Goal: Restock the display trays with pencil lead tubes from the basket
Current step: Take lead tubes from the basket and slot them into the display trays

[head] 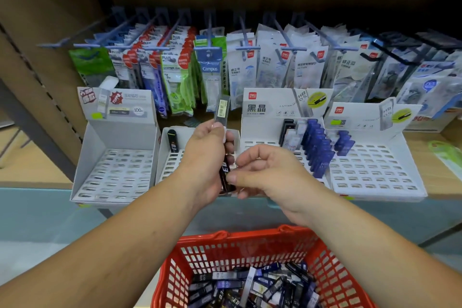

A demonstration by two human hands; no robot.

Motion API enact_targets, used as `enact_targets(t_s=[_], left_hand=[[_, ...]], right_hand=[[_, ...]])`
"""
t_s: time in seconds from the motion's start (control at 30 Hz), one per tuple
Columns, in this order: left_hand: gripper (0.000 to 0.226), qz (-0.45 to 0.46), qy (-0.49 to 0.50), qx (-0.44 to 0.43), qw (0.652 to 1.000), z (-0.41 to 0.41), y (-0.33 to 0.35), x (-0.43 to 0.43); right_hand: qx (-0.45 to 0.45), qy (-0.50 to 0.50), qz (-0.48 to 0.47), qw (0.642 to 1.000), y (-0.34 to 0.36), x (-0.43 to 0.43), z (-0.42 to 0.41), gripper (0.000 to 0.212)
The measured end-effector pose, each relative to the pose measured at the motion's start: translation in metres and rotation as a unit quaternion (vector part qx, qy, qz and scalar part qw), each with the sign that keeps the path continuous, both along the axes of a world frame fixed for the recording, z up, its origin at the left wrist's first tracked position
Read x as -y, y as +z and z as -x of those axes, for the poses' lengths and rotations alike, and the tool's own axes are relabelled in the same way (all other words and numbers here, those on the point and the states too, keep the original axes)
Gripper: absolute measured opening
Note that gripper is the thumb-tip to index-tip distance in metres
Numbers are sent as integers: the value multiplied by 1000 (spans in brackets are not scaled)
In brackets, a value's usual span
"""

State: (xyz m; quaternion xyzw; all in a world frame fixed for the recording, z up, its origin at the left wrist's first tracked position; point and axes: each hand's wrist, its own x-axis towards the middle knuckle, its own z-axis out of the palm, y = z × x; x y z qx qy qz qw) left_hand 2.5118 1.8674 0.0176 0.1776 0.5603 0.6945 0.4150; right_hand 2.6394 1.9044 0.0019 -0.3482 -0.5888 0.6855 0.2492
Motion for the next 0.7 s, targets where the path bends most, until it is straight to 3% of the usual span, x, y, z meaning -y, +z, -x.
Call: enact_targets(t_s=[0.27,0.53,0.7], left_hand=[[19,85,8,-170,982,48,-10,57],[15,94,8,-176,980,74,5,120],[20,100,11,-157,983,98,1,140]], right_hand=[[5,54,-25,998,-5,10,22,49],[30,-21,-31,999,-2,22,39,15],[79,-58,-141,985,13,30,56,7]])
